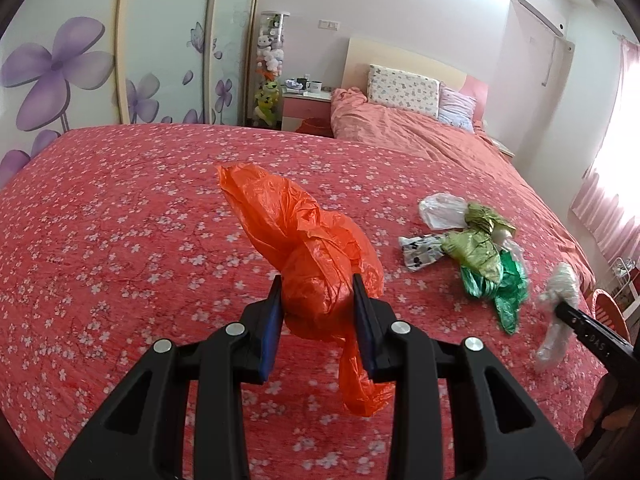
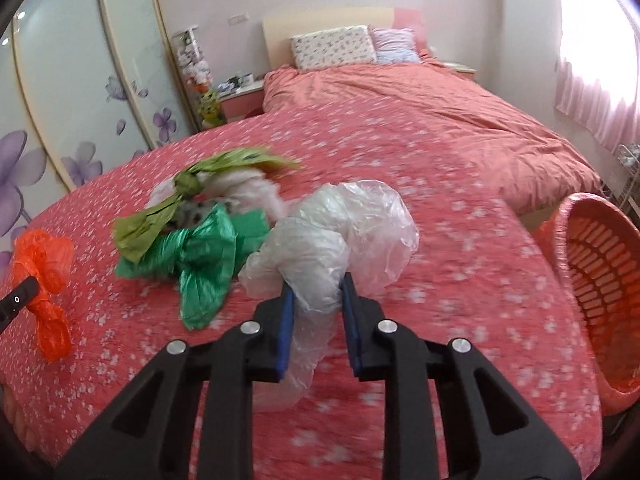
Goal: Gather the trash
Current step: 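Grasp the clear plastic bag with the right tool while the left holds the orange bag, then carry the orange and clear bags over the basket and open both tools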
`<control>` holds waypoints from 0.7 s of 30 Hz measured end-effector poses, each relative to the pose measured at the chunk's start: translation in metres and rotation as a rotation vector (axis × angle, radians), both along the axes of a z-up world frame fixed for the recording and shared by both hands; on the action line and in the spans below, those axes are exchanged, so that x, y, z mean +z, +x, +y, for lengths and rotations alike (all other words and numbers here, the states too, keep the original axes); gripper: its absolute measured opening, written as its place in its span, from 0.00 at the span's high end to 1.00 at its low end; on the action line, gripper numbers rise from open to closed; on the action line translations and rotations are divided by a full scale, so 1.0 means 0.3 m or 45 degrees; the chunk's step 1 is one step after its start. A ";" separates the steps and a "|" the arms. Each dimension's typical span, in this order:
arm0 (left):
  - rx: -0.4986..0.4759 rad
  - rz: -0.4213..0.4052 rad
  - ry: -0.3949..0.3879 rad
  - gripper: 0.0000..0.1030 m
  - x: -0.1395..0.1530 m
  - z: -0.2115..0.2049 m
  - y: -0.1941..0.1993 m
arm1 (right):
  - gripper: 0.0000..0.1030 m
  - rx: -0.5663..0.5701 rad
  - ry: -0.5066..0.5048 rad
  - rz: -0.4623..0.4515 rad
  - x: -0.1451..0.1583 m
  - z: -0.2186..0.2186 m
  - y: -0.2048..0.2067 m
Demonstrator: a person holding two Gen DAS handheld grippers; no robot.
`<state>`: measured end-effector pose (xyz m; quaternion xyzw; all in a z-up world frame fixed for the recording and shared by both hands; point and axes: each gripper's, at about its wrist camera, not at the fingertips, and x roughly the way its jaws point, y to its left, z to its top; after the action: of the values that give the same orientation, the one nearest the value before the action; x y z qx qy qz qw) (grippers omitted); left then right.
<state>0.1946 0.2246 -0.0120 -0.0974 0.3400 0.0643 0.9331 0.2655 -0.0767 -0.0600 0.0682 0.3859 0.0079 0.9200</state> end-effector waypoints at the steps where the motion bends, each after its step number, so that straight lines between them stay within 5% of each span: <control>1: -0.005 0.000 -0.001 0.68 0.002 -0.008 0.000 | 0.78 -0.016 0.001 -0.014 0.009 -0.022 -0.013; 21: -0.213 -0.057 0.007 0.68 0.080 -0.291 -0.005 | 0.78 -0.095 0.011 -0.214 0.157 -0.222 -0.217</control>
<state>0.1930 0.1372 0.0119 -0.0676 0.3260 -0.0150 0.9428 0.2005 -0.1431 -0.0128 0.0854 0.3043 -0.0190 0.9485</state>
